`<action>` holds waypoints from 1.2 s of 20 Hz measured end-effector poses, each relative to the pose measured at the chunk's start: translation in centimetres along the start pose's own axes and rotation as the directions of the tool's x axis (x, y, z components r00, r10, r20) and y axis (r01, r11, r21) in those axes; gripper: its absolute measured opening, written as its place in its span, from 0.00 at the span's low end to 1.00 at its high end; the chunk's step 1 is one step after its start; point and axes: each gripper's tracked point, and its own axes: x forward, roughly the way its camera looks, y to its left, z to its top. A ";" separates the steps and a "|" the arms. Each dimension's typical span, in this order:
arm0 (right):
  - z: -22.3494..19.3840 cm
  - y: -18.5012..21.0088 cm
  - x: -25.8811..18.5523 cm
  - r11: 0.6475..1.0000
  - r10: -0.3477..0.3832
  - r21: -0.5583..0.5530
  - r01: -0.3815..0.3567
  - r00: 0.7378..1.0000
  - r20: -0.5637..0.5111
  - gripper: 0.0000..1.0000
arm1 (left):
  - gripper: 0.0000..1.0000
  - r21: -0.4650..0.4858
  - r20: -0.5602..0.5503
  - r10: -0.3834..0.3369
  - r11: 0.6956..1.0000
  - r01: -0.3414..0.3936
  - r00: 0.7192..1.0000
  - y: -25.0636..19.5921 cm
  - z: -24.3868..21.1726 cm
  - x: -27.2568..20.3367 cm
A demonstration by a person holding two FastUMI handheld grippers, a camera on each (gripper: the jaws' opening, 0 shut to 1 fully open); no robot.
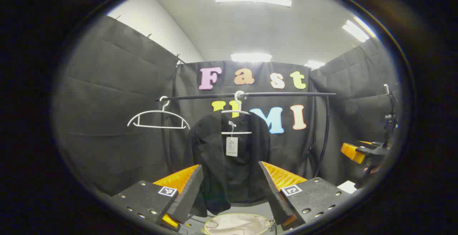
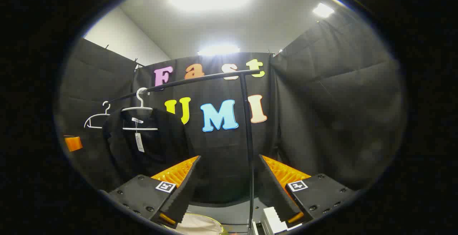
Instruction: Grasp the clothes on the hanger with both hands and then place them into the laundry hamper below.
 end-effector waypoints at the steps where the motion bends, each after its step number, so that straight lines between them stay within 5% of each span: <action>1: 0.2 0.3 -0.1 1.000 -0.001 0.003 0.001 1.000 0.001 0.92 | 0.90 0.003 0.003 -0.002 1.000 0.002 1.000 0.2 0.0 0.1; 18: -0.6 2.9 -0.9 1.000 -0.004 -0.016 0.003 0.997 -0.071 0.92 | 0.90 -0.045 -0.065 -0.067 0.997 0.064 0.996 0.7 -3.8 2.6; 24: -2.2 8.0 2.7 0.995 0.099 -0.002 -0.100 0.987 -0.129 0.98 | 0.90 -0.055 -0.107 -0.041 0.998 0.035 0.993 1.3 -5.0 3.5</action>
